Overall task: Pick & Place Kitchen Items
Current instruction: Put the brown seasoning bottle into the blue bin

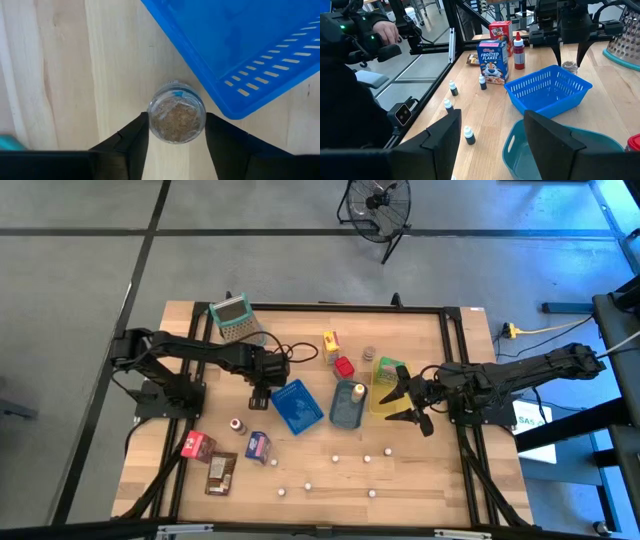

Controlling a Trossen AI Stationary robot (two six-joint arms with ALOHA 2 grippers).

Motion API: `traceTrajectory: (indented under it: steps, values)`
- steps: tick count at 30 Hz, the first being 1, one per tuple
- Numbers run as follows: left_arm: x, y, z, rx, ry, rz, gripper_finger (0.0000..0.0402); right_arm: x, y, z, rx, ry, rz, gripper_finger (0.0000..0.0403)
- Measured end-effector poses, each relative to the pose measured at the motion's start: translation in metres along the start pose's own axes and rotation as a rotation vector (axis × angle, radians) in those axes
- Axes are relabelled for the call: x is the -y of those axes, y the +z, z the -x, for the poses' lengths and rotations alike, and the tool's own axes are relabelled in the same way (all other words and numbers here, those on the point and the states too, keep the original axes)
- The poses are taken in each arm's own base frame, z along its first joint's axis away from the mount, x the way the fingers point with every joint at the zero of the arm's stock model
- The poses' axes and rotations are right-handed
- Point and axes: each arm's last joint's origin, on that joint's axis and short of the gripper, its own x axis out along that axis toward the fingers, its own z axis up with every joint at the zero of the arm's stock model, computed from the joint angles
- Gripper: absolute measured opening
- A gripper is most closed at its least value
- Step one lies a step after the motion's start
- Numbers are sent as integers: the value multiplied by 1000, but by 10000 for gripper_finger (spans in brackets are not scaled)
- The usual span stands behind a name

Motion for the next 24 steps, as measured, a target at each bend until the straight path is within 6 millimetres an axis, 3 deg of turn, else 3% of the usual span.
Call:
traceTrajectory:
  steps: [11,24]
  values:
    - [0,-5,0,-51,33,15,96,0,0,0,1,-3,0,217]
    - [0,-5,0,-51,26,9,93,0,0,0,1,-3,0,217]
